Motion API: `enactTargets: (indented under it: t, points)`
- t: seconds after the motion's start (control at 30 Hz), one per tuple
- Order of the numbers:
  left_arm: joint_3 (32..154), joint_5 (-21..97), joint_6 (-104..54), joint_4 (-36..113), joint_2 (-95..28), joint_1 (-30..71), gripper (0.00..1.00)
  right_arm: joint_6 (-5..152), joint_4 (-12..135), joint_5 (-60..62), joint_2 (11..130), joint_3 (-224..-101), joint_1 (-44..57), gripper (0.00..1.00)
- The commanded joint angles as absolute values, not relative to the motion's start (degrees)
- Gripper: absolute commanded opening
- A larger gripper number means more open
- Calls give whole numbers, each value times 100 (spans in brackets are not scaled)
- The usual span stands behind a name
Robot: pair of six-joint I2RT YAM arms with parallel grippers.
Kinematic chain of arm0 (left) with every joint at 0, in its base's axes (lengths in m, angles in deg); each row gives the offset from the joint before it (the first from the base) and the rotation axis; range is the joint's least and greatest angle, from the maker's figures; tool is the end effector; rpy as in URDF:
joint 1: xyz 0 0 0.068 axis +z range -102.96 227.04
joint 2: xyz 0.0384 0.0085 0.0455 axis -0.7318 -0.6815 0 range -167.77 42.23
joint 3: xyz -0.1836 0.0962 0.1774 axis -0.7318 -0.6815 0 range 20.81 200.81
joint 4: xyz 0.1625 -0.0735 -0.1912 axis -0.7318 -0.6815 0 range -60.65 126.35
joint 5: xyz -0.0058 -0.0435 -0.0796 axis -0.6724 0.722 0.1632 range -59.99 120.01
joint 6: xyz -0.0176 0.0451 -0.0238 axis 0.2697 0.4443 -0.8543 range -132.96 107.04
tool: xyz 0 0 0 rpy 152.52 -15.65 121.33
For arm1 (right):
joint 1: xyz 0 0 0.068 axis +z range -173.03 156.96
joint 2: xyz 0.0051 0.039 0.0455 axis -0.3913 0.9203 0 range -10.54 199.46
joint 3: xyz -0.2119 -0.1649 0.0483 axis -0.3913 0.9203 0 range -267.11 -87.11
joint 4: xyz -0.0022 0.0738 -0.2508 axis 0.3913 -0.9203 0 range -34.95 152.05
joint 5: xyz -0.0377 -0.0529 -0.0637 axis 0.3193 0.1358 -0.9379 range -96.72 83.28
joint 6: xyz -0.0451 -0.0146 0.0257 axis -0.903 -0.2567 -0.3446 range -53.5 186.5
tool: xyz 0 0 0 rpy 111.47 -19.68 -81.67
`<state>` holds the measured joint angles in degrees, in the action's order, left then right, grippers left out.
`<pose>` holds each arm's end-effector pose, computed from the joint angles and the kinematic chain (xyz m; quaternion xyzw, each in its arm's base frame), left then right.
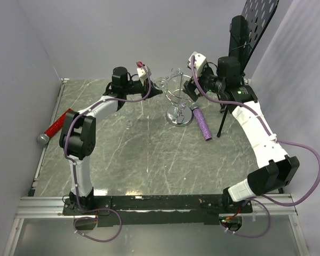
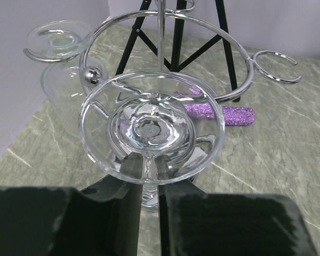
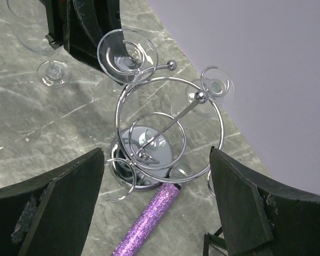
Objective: Take the wine glass off the wine glass rack
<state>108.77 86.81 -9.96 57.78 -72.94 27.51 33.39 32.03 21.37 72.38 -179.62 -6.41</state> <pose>0.4335 -0.1853 0.2843 0.4402 0.5778 -0.4339 0.5330 0.2998 0.1069 0.4387 -0.4606 0.6647 0.1179 0.5763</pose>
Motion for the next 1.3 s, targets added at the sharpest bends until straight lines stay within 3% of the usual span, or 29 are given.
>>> enactTargets:
  t: [0.0, 0.17, 1.27]
  points:
    - [10826, 8951, -1182, 6263, -7176, 2744, 13, 3327, 3393, 2096, 7261, -18080, -616, 86]
    - [10712, 9022, -1050, 6131, -7053, 2770, 1, 3319, 3419, 2079, 7296, -18106, -616, 86]
    - [10606, 8855, -1437, 6246, -6587, 3016, 1, 3406, 3560, 2079, 7331, -18018, -616, 86]
